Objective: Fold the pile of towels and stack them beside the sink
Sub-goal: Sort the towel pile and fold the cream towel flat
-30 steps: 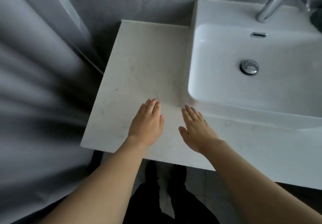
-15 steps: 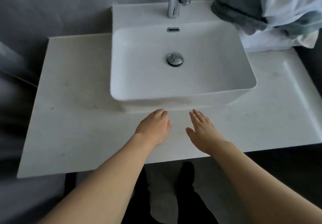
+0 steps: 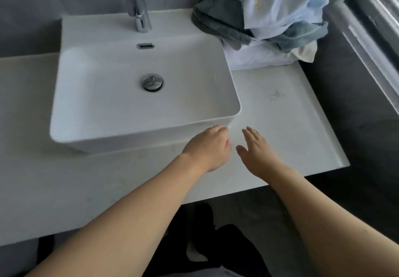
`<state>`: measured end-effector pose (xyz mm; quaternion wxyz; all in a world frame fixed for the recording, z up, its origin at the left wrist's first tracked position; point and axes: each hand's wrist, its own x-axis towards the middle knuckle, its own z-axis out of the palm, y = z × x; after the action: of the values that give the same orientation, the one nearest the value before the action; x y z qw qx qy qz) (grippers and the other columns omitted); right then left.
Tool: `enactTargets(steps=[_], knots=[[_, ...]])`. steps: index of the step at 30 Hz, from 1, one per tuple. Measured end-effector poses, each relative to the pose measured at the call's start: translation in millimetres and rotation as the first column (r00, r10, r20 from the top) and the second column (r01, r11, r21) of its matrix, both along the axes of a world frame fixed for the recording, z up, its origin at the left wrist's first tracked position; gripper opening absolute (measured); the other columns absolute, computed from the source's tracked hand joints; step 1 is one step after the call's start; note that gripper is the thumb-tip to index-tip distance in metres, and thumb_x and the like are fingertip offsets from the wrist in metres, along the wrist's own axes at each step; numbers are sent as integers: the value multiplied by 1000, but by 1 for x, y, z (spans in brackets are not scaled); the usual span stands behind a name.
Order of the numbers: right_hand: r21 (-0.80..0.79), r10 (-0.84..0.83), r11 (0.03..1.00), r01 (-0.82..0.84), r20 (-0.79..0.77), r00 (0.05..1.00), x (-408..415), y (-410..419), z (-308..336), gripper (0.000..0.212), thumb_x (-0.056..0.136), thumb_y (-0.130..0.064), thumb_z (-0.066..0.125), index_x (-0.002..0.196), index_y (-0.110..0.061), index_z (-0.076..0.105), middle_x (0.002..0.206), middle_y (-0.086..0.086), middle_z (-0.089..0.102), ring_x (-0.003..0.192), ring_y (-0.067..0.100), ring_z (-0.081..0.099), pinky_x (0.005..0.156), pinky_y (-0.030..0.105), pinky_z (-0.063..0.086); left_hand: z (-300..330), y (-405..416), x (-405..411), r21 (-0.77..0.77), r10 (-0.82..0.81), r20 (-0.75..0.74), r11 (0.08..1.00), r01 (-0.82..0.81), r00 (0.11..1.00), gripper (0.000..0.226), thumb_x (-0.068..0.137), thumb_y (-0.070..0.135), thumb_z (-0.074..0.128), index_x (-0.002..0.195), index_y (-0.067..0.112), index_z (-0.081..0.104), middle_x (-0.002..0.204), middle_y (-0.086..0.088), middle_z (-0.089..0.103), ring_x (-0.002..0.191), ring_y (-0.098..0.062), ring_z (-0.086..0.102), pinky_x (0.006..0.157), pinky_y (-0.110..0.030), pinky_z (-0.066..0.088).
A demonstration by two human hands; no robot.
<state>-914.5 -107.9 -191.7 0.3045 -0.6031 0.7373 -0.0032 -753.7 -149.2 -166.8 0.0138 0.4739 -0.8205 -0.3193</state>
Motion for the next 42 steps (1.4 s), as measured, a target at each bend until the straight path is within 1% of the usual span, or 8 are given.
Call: enactTargets(steps=[4, 8, 12, 19, 25, 33, 39, 42], knots=[[-56, -47, 997, 48, 30, 998, -46, -16, 12, 61, 102, -29, 40, 154, -9, 16, 163, 6, 10, 150, 18, 5, 120, 30, 4, 17, -13, -49, -38, 32, -99, 999, -36, 995, 17, 103, 22, 37, 98, 10, 49, 117, -7, 57, 106, -28, 55, 76, -31, 34], [-121, -53, 991, 55, 23, 998, -110, -54, 26, 60, 102, -28, 40, 154, -9, 18, 162, 6, 13, 149, 19, 8, 119, 30, 6, 26, -42, -106, -138, 56, -205, 987, -85, 977, 31, 102, 21, 42, 123, 4, 56, 130, -11, 58, 116, -29, 54, 93, -37, 45], [-195, 9, 981, 2, 56, 998, -159, -94, 41, 59, 101, -24, 43, 153, -8, 21, 161, 7, 17, 148, 21, 13, 119, 30, 9, 33, -71, -148, -186, 205, -246, 949, -254, 947, 40, 103, 22, 44, 139, 3, 51, 144, -12, 52, 132, -25, 47, 106, -31, 35], [-399, 47, 917, 10, 132, 990, -195, -154, 73, 54, 97, -16, 45, 148, -9, 31, 156, 5, 29, 142, 20, 24, 111, 20, 15, 52, -117, -185, -196, 425, -377, 832, -520, 823, 41, 102, 20, 48, 139, 3, 51, 144, -10, 52, 132, -24, 47, 105, -26, 32], [-578, 39, 814, 62, 161, 986, -207, -204, 95, 50, 94, -13, 47, 143, -8, 38, 147, 5, 40, 136, 19, 33, 103, 12, 16, 72, -168, -197, -253, 431, -462, 774, -581, 775, 37, 96, 10, 55, 131, -4, 55, 133, -17, 56, 126, -31, 50, 107, -40, 37], [-668, -28, 725, 165, 211, 977, -250, -268, 112, 55, 91, -13, 53, 144, -6, 37, 147, 11, 36, 138, 25, 33, 115, 32, 25, 89, -222, -247, -479, 385, -449, 658, -581, 806, 43, 81, 14, 69, 119, -3, 62, 125, -19, 58, 119, -39, 53, 104, -40, 37], [-704, 11, 702, 106, 159, 987, -280, -316, 119, 60, 87, -17, 56, 144, -9, 38, 146, 10, 36, 136, 25, 33, 114, 36, 26, 88, -274, -291, -505, 513, -304, 628, -592, 803, 82, 79, 59, 67, 145, 16, 45, 150, -14, 36, 133, -37, 36, 109, -43, 30], [-708, 43, 705, 50, 113, 993, -288, -336, 118, 60, 88, -24, 57, 144, -15, 40, 146, 9, 35, 135, 25, 34, 113, 34, 27, 85, -291, -300, -522, 579, -219, 610, -596, 785, 74, 84, 57, 60, 148, 26, 41, 155, -6, 30, 133, -34, 35, 105, -41, 30]])
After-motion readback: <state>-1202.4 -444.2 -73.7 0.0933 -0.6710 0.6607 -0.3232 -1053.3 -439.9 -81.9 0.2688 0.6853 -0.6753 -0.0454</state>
